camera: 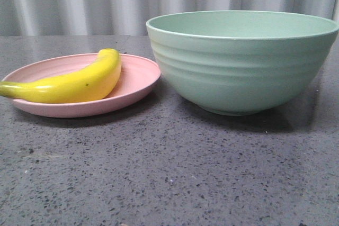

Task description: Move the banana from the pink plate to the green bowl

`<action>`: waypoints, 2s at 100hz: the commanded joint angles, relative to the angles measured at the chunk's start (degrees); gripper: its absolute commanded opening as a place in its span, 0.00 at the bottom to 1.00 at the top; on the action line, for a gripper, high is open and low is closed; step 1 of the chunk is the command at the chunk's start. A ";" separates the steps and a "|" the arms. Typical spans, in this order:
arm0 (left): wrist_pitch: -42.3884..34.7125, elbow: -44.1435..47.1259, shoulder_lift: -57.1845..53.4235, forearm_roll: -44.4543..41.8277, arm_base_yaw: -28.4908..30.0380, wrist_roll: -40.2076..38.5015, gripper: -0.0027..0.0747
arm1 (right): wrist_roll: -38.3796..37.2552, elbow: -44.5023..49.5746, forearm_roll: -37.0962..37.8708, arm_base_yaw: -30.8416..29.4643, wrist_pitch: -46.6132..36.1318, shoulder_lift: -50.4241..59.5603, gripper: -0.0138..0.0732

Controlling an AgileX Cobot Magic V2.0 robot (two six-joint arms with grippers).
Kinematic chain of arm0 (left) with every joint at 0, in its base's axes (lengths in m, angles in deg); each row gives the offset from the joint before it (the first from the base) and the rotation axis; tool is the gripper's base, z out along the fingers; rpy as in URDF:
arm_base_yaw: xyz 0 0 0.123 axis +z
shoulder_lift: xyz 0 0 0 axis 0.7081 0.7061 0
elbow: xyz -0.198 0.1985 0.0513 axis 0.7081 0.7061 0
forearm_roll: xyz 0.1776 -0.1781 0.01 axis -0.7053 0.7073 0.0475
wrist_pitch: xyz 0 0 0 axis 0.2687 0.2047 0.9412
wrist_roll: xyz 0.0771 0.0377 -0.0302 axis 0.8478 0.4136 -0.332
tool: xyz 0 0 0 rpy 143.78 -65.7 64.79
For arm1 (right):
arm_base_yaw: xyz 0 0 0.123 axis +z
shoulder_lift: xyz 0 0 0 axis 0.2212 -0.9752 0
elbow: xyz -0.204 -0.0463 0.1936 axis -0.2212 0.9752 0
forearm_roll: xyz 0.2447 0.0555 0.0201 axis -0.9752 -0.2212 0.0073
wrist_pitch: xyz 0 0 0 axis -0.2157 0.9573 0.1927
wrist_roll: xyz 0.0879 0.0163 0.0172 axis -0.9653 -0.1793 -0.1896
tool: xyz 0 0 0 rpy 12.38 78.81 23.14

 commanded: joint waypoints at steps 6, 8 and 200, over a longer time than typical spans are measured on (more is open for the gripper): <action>-12.53 -2.25 3.43 0.28 0.06 -0.45 0.55 | 0.55 -2.14 0.37 -0.28 -4.90 -1.15 0.09; -13.56 -2.25 3.90 0.28 0.06 -0.45 0.57 | 0.55 -2.14 0.37 -0.28 -4.90 -1.15 0.09; 36.22 -35.44 51.37 10.84 -23.94 0.14 0.55 | 0.55 -1.38 0.16 -0.28 -7.13 -1.15 0.09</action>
